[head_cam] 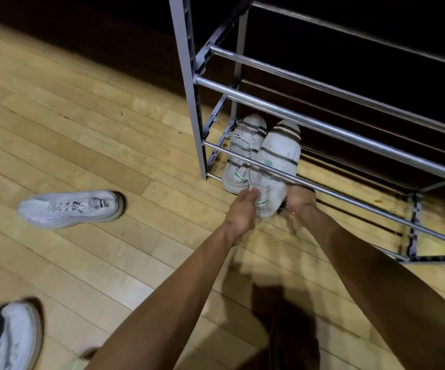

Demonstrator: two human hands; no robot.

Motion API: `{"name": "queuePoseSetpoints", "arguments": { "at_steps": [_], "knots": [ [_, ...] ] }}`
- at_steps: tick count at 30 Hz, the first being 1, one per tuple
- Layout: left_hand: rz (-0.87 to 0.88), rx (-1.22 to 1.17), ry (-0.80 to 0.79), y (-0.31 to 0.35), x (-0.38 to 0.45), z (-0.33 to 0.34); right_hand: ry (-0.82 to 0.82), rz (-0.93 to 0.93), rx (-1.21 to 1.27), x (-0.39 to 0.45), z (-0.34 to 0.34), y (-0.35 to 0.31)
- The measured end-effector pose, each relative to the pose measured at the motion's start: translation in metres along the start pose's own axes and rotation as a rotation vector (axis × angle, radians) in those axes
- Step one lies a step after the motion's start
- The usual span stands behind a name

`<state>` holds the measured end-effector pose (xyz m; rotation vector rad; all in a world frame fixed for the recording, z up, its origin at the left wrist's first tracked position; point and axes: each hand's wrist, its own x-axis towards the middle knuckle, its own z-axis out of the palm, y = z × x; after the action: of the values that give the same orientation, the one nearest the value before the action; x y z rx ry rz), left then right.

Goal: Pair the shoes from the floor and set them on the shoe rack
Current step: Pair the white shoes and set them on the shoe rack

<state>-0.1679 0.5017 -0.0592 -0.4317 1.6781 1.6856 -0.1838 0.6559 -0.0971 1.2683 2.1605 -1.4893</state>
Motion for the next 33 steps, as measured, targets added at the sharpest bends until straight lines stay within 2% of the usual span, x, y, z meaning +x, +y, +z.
{"name": "queuePoseSetpoints", "arguments": {
  "at_steps": [5,13,17,23,27,33],
  "knots": [
    [0.047,-0.029,0.015,0.0,0.013,0.006,0.048,-0.066,0.057,0.012,0.003,-0.007],
    [0.068,-0.08,0.021,0.003,0.024,0.016,0.091,0.001,0.15,0.023,0.013,0.002],
    [0.056,-0.154,0.002,0.011,0.024,0.018,0.1,0.033,0.276,0.029,0.012,-0.001],
    [0.055,-0.121,-0.018,0.009,0.027,0.022,-0.012,-0.01,0.072,0.04,0.019,0.014],
    [0.053,-0.079,0.009,0.002,0.03,0.02,0.018,-0.007,0.095,0.027,0.021,0.014],
    [0.074,0.02,0.049,-0.002,0.026,0.015,-0.066,0.014,0.098,0.023,0.019,0.015]
  ]
}}
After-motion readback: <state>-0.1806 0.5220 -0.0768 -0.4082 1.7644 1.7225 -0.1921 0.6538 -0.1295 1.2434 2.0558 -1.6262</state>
